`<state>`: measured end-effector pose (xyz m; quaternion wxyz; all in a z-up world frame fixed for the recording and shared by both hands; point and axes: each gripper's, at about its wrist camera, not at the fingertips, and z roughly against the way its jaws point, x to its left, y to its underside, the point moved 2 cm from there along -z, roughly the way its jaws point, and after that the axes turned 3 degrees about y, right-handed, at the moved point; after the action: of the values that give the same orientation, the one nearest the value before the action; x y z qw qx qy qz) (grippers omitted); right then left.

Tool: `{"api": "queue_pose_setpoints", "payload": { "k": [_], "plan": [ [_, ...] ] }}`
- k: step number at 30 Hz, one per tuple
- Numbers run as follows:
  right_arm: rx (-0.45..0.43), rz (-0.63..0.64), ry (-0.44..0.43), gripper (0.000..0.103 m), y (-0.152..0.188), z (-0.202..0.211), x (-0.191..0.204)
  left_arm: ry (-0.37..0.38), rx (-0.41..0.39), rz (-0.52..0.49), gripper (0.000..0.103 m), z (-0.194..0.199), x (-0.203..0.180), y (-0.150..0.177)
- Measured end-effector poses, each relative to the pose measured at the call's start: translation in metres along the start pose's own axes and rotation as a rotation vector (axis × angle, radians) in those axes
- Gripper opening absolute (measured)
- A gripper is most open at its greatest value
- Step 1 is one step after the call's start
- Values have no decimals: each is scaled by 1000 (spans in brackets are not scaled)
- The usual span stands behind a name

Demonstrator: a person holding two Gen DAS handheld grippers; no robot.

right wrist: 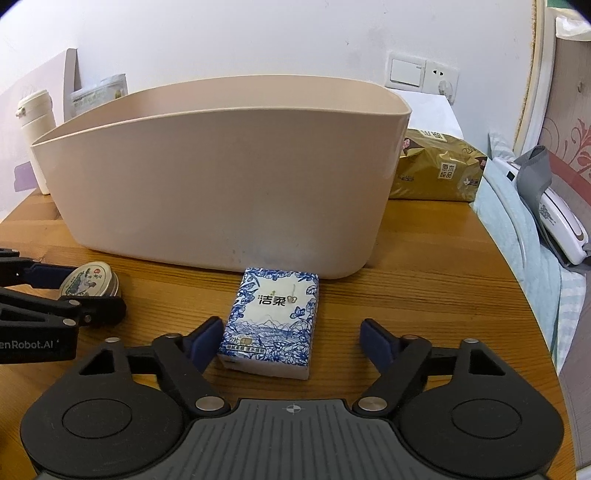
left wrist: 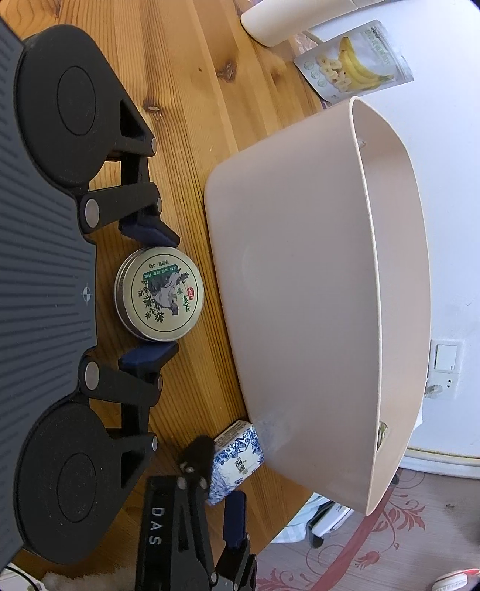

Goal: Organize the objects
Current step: 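Grasp the round tin with left gripper while right grasps the tissue pack, then lift the round tin and tissue pack and carry them over the bin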

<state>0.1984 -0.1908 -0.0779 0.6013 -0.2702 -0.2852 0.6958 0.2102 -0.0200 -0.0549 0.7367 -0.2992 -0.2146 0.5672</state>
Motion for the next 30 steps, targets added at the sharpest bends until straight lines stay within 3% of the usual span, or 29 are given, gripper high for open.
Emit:
{"api": "queue_pose_setpoints", "payload": {
  "k": [6, 30],
  "plan": [
    [-9, -2, 2, 43, -2, 2, 0, -2, 5, 4, 56, 1, 2, 0],
    [-33, 7, -14, 43, 8, 37, 2, -19, -51, -7, 56, 36, 5, 1]
  ]
}}
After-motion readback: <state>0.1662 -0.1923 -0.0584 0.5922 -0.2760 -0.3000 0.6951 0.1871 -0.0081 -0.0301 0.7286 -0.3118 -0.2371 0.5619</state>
